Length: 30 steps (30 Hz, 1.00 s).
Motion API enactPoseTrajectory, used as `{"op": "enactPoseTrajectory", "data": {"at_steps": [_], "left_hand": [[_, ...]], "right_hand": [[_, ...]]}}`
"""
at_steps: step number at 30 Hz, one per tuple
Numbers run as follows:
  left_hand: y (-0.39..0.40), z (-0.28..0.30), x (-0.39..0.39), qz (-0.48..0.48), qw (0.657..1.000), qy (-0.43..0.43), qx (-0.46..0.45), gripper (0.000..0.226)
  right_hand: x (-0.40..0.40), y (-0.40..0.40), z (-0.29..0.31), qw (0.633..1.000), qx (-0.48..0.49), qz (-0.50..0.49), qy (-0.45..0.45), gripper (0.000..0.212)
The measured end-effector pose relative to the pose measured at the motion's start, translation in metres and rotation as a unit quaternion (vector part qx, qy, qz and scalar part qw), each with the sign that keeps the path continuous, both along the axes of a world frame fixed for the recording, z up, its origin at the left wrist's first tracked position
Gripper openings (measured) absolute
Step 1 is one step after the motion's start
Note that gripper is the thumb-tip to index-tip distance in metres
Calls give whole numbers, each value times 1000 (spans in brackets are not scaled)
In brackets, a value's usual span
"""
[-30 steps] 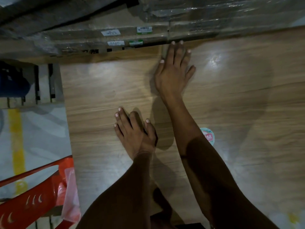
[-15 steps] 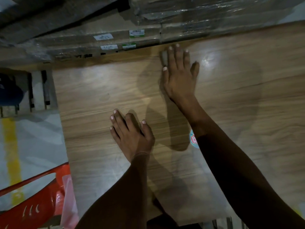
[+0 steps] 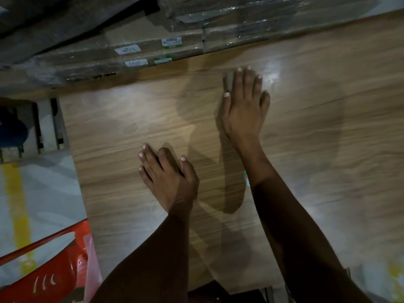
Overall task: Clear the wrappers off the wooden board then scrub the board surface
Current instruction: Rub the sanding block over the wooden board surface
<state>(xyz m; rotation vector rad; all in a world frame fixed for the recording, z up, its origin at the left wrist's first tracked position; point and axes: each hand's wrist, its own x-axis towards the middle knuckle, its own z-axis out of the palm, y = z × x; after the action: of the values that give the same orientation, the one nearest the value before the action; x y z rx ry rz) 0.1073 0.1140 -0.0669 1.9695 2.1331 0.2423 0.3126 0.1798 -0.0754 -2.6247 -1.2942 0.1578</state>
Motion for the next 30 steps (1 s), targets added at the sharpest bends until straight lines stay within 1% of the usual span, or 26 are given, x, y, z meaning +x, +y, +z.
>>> {"op": "enactPoseTrajectory", "data": {"at_steps": [2, 3, 4, 7, 8, 9, 11, 13, 14, 15, 17, 19, 20, 21, 24, 26, 27, 30], "left_hand": [[0, 1, 0, -1, 1000, 2, -2, 57], [0, 1, 1, 1, 1000, 0, -5, 56], [0, 1, 1, 4, 1000, -3, -7, 56], [-1, -1, 0, 4, 1000, -1, -4, 58], [-1, -1, 0, 4, 1000, 1, -3, 59], [-1, -2, 0, 3, 1000, 4, -3, 59], [-1, -1, 0, 0, 1000, 8, -3, 58], [-1, 0, 1, 2, 1000, 10, -7, 57], [-1, 1, 1, 3, 1000, 9, -8, 57], [-1, 1, 1, 2, 1000, 7, -8, 57], [-2, 2, 0, -4, 1000, 4, -8, 57], [-2, 0, 0, -3, 1000, 4, -6, 57], [-2, 0, 0, -1, 1000, 6, -5, 57], [-2, 0, 1, 2, 1000, 8, -5, 57], [-1, 1, 2, 2, 1000, 9, -10, 57], [-1, 2, 1, 3, 1000, 11, -12, 57], [-2, 2, 0, 1, 1000, 12, -13, 58], [-2, 0, -1, -5, 1000, 16, -15, 59]], "right_hand": [[-7, -1, 0, 999, 1, -53, 4, 64], [-15, -1, 1, 998, -4, -60, 5, 64], [-24, -4, 2, 999, -11, -44, 5, 65], [-32, -25, 1, 996, -19, 86, 2, 65], [-26, -33, 0, 994, -15, 105, 2, 64], [-18, -41, 0, 996, -11, 92, 5, 63], [-8, -52, 0, 1000, -5, 6, 8, 63], [-17, -54, 0, 997, -11, -72, 2, 64], [-27, -54, 2, 996, -17, -88, 0, 66], [-39, -55, 3, 997, -22, -80, 2, 68], [-58, -64, 3, 1000, -28, 2, 8, 69], [-58, -77, 4, 997, -29, 76, 9, 67], [-51, -83, 3, 997, -26, 78, 8, 65], [-43, -88, 3, 998, -24, 50, 7, 64], [-25, -95, 4, 996, -26, -83, 21, 64], [-33, -96, 5, 994, -36, -101, 18, 65], [-41, -98, 6, 996, -39, -79, 15, 66], [-61, -112, 4, 998, -43, 43, 25, 66]]}}
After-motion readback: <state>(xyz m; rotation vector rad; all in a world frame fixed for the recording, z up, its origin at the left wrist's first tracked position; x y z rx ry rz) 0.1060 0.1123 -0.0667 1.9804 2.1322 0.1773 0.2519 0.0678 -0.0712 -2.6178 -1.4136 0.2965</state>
